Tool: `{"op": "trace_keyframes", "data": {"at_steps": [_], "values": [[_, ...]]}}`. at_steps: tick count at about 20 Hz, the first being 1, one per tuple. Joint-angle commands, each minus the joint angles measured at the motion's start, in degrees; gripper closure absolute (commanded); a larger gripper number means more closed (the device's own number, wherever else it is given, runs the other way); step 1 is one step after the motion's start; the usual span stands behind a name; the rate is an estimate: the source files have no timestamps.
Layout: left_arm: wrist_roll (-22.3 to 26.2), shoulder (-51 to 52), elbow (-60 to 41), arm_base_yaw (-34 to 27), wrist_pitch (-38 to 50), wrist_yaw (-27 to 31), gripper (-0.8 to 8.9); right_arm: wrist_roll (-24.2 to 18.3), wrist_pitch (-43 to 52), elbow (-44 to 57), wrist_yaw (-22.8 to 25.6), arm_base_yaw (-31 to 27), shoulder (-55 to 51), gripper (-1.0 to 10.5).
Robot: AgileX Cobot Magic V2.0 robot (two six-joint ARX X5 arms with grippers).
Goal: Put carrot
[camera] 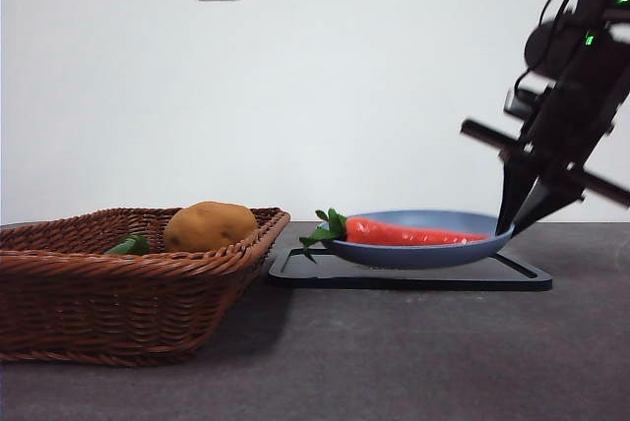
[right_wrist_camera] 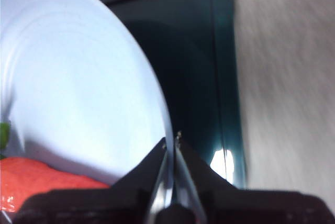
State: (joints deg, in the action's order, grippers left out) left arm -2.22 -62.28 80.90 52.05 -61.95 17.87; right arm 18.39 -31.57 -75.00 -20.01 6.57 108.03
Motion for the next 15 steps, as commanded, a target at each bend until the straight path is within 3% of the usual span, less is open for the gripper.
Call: {"op": "trace_keyframes", "data": {"at_steps": [1, 4, 9, 11, 15], "values": [[-0.83, -0.52, 0.90, 0.31, 0.07, 0.24, 5.92, 0.28, 0.57, -2.91, -1.03, -0.24, 4.96, 9.4], [-0.83, -0.94, 0.90, 0.33, 0.76, 0.17, 5.92, 0.15, 1.27, -3.06, -0.98, -0.26, 6.97, 9.2], [-0.81, -1.44, 0.90, 0.31, 0.81, 0.20, 5.92, 0.13, 2.43, -3.08, -1.09, -0.42, 6.82, 7.3], [-0.76, -1.62, 0.90, 0.31, 1.09, 0.28, 5.92, -0.07, 1.86, -3.08, -1.07, -0.63, 5.97, 7.2], [-0.70, -1.70, 0.90, 0.31, 2.84, 8.81, 5.94, -2.62, -2.27, -3.08, -0.94, -0.96, -0.52, 7.3]]}}
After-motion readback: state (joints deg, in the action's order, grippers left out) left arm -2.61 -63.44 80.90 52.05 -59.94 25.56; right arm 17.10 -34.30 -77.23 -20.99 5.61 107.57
